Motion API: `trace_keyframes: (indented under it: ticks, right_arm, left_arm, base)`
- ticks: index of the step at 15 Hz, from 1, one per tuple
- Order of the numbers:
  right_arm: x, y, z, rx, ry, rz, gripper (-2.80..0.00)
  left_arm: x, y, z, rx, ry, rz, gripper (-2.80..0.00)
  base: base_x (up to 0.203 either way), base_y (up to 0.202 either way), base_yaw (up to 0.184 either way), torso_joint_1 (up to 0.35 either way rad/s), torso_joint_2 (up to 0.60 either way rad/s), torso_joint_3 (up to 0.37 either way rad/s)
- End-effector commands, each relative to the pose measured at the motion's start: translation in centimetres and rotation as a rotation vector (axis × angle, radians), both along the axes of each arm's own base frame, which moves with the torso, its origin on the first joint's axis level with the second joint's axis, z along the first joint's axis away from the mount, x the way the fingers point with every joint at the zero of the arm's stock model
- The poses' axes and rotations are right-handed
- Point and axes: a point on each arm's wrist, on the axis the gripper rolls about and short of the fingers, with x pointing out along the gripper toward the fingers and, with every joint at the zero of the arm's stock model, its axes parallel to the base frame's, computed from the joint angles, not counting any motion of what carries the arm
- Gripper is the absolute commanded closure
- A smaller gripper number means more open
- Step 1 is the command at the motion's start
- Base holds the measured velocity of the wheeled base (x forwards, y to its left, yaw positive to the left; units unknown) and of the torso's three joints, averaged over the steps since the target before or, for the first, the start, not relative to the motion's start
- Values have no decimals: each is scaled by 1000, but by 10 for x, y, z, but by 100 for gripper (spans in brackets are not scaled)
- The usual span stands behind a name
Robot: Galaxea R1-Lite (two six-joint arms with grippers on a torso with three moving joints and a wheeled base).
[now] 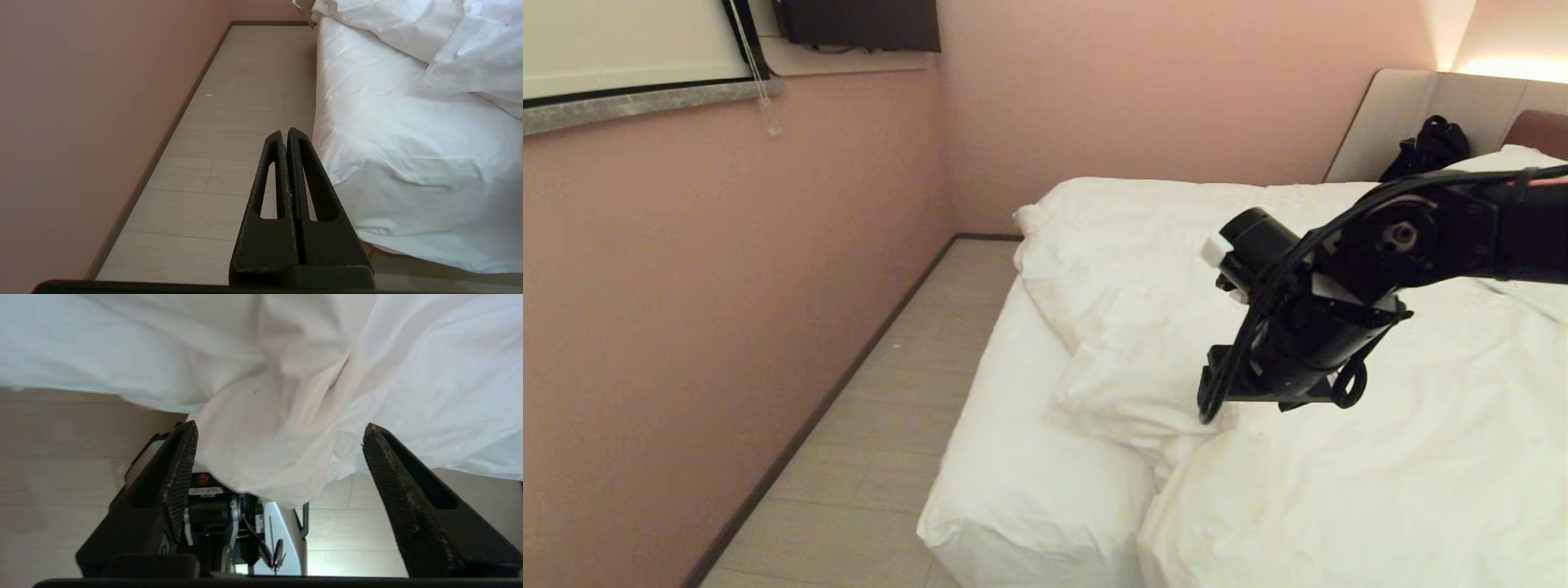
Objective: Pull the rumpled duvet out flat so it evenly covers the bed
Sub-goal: Flatten the corners of the folded blanket
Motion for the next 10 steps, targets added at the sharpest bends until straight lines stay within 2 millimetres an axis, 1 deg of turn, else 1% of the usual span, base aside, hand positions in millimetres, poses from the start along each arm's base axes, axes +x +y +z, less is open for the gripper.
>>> trace_keyframes:
  ticks: [1, 2, 3, 5, 7, 10]
  right_arm:
    - [-16, -9, 24, 39, -56, 0, -280]
    - [-23, -13, 33, 52, -77, -1, -280]
    - [-32, -18, 42, 68, -102, -1, 0]
    - [-53, -31, 61, 100, -155, 0, 0]
    - [-73, -43, 75, 124, -198, 0, 0]
    - [-97, -62, 82, 136, -227, -18, 0]
  left_arm:
    - [0, 0, 0, 0, 0, 0, 0]
    - [0, 0, 0, 0, 0, 0, 0]
    - [0, 0, 0, 0, 0, 0, 0]
    - [0, 0, 0, 0, -1, 0, 0]
    - [0, 0, 0, 0, 0, 0, 0]
    - [0, 0, 0, 0, 0, 0, 0]
  base:
    - [0, 0, 0, 0, 0, 0]
    - [0, 0, 0, 0, 0, 0]
    - [0, 0, 0, 0, 0, 0]
    - [0, 0, 0, 0, 0, 0]
    - [0, 0, 0, 0, 0, 0]
    - [0, 0, 0, 0, 0, 0]
